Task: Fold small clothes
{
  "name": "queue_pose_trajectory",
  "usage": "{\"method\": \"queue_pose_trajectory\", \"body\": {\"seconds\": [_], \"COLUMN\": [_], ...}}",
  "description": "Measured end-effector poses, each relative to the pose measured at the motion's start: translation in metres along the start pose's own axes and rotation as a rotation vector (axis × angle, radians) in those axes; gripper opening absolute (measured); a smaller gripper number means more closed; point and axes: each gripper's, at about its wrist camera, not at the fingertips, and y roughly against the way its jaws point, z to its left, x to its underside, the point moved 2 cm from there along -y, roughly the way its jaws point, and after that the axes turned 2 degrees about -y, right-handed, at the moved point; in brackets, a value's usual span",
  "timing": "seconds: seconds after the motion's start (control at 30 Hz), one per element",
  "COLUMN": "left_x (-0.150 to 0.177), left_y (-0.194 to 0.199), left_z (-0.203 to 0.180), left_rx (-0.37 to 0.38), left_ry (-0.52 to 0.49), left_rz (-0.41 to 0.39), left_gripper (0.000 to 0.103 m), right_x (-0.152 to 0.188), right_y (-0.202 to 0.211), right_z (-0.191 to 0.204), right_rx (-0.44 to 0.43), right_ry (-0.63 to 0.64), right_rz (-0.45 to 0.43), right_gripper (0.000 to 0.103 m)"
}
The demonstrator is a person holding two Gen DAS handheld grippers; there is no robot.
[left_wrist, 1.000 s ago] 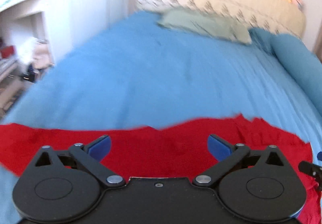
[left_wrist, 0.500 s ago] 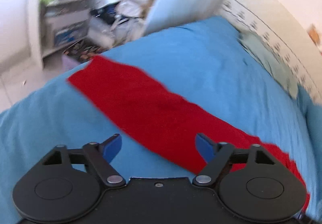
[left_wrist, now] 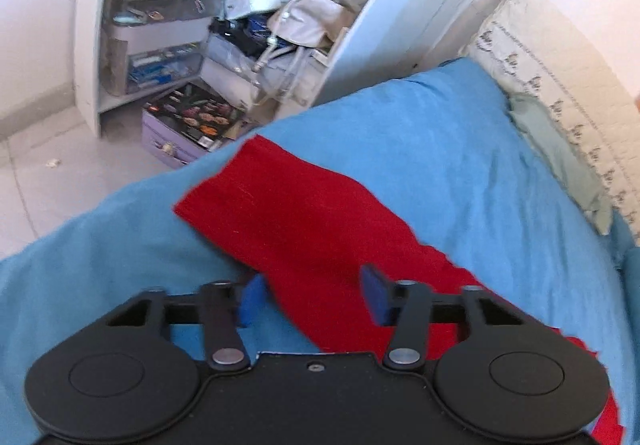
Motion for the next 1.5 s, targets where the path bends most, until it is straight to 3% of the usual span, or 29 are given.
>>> {"method": "queue_pose_trajectory", "body": {"seconds": [0.03,0.1,0.27,0.4,0.53,0.7,0.87,1.07,1.27,1.4,1.5], "left_x": [0.0,-0.001,-0.004,-0.012,-0.015,0.003,0.057,0.162,0.255,0.29,0.296], "left_y": [0.001,0.0,0.007,0.025,0.051,0.08,0.092,0.066,-0.003,-0.024,-0.024], "left_z": [0.001,0.003,-0.011,-0.052,-0.13,-0.259,-0.379,-0.474,-0.477,-0.468,-0.463], "left_rx": [-0.021,-0.047,-0.075,-0.021,0.086,0.264,0.434,0.508,0.418,0.362,0.369], "left_ry": [-0.001,0.003,-0.019,-0.097,-0.208,-0.35,-0.461,-0.581,-0.54,-0.588,-0.601], "left_rz": [-0.003,-0.005,-0.042,-0.101,-0.143,-0.147,-0.096,0.012,0.221,0.271,0.287], "left_gripper": [0.026,0.01,0.005,0.005,0.005,0.005,0.005,0.005,0.005,0.005,0.007], "right_x": [0.0,-0.001,-0.007,-0.014,-0.028,-0.053,-0.086,-0.108,-0.099,-0.081,-0.068], "right_y": [-0.001,-0.002,0.001,0.007,0.012,0.028,0.057,0.082,0.086,0.079,0.075], "right_z": [-0.001,-0.002,-0.01,-0.025,-0.054,-0.102,-0.164,-0.251,-0.338,-0.374,-0.384], "right_rx": [0.004,0.013,0.017,0.029,0.03,0.035,0.081,0.148,0.193,0.197,0.185], "right_ry": [-0.003,-0.011,-0.023,-0.004,-0.015,-0.019,-0.003,-0.033,-0.108,-0.155,-0.17], "right_rz": [-0.003,-0.009,-0.023,-0.043,-0.059,-0.089,-0.15,-0.199,-0.188,-0.158,-0.132], "right_gripper": [0.103,0.103,0.103,0.103,0.103,0.103,0.103,0.103,0.103,0.103,0.103]}}
